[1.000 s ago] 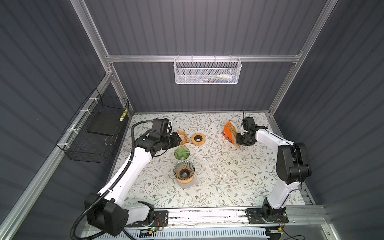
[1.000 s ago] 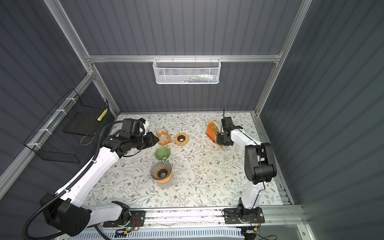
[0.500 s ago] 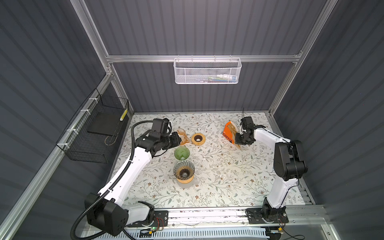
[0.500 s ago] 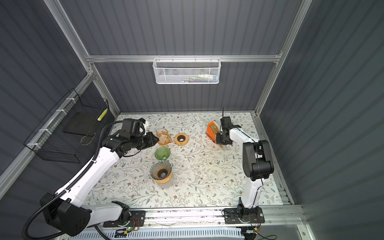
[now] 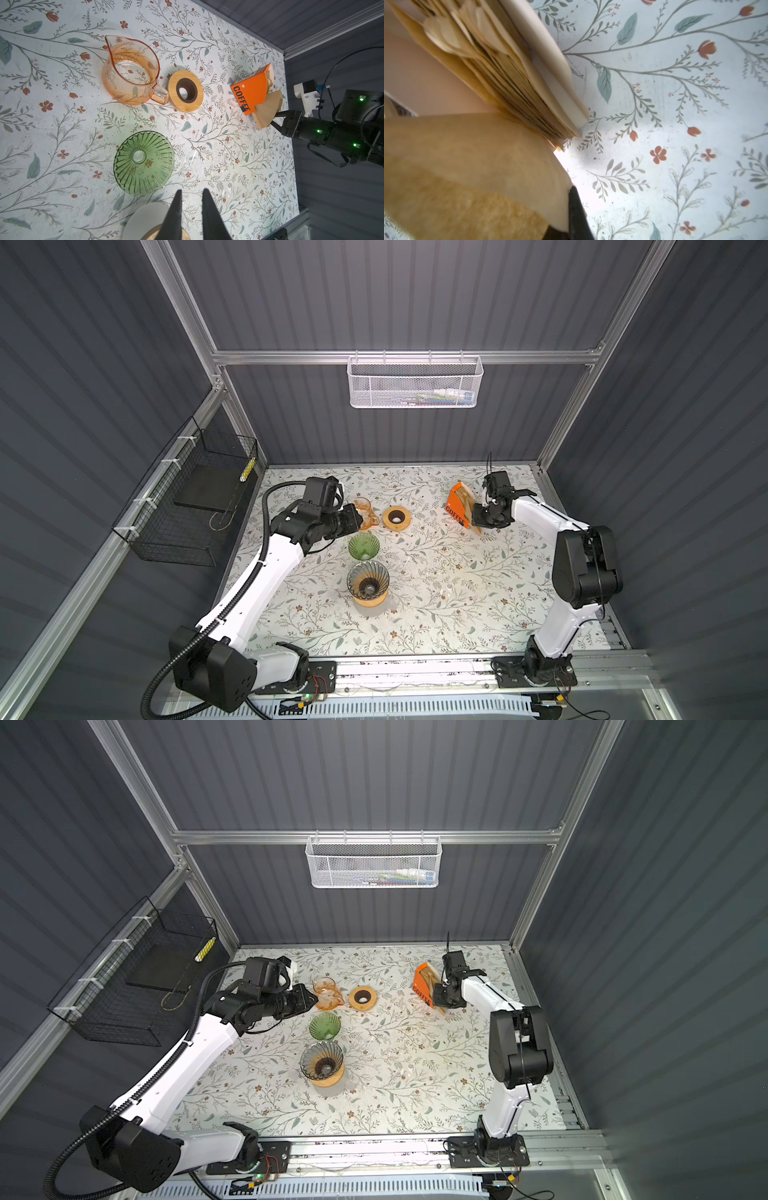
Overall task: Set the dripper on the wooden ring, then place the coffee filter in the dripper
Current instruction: 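Pull the brown paper filter out of the box with the right gripper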
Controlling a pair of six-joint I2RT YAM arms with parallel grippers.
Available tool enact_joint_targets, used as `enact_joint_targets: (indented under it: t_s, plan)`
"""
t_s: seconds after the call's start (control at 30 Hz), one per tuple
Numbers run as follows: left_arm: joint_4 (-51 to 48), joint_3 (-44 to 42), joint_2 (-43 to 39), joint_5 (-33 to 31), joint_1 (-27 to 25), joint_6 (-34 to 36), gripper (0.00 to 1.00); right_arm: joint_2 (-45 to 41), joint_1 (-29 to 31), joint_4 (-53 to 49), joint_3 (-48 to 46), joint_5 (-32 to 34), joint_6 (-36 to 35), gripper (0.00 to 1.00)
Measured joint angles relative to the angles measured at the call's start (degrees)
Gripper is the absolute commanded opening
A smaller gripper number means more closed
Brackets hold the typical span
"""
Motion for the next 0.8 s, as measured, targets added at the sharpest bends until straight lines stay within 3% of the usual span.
enact_joint_targets:
  t_s: [0.8]
  plan:
    - [0.00, -0.76, -1.27, 0.00, 0.00, 0.09, 0.19, -9.90, 0.00, -1.46, -4.57, -0.13, 0.63, 0.00]
